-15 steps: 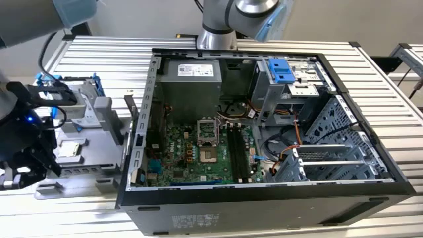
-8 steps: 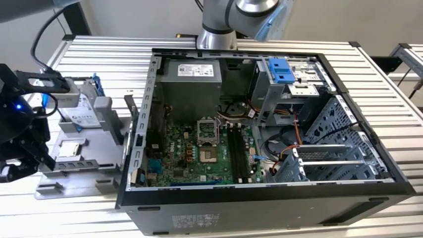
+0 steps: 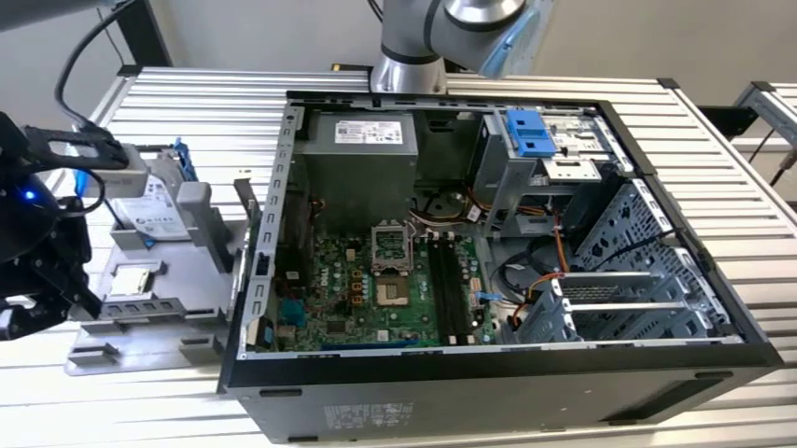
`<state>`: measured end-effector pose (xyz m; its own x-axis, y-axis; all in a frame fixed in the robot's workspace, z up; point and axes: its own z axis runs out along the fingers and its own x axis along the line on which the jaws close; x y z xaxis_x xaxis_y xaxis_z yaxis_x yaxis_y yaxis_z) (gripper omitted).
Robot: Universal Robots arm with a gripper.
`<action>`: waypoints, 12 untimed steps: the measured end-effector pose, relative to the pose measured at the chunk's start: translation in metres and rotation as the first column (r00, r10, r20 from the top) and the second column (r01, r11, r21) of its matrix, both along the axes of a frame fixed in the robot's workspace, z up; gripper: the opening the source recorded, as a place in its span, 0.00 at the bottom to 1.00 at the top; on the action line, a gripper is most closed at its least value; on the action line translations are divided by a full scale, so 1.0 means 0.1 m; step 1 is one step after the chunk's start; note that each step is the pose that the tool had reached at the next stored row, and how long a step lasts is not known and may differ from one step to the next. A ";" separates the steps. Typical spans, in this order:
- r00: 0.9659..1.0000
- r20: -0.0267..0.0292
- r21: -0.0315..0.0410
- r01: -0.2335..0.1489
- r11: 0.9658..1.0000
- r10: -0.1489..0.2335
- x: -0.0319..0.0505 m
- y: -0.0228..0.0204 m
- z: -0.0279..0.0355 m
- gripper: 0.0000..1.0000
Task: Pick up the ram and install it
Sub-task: 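Pick up the ram and move it above insertion slot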
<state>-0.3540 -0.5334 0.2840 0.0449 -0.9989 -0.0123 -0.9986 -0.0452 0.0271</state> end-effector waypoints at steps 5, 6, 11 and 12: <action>1.000 0.000 0.000 0.000 1.000 0.000 0.000 0.000 0.155 0.00; 1.000 0.000 0.000 0.000 1.000 0.000 0.000 0.000 0.197 0.00; 1.000 0.000 0.000 0.000 1.000 0.000 0.000 0.000 0.406 0.00; 1.000 0.000 0.000 0.000 1.000 0.000 0.000 0.000 0.450 0.00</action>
<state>-0.3540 -0.5334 0.3290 0.0448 -0.9989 -0.0124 -0.9986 -0.0452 0.0270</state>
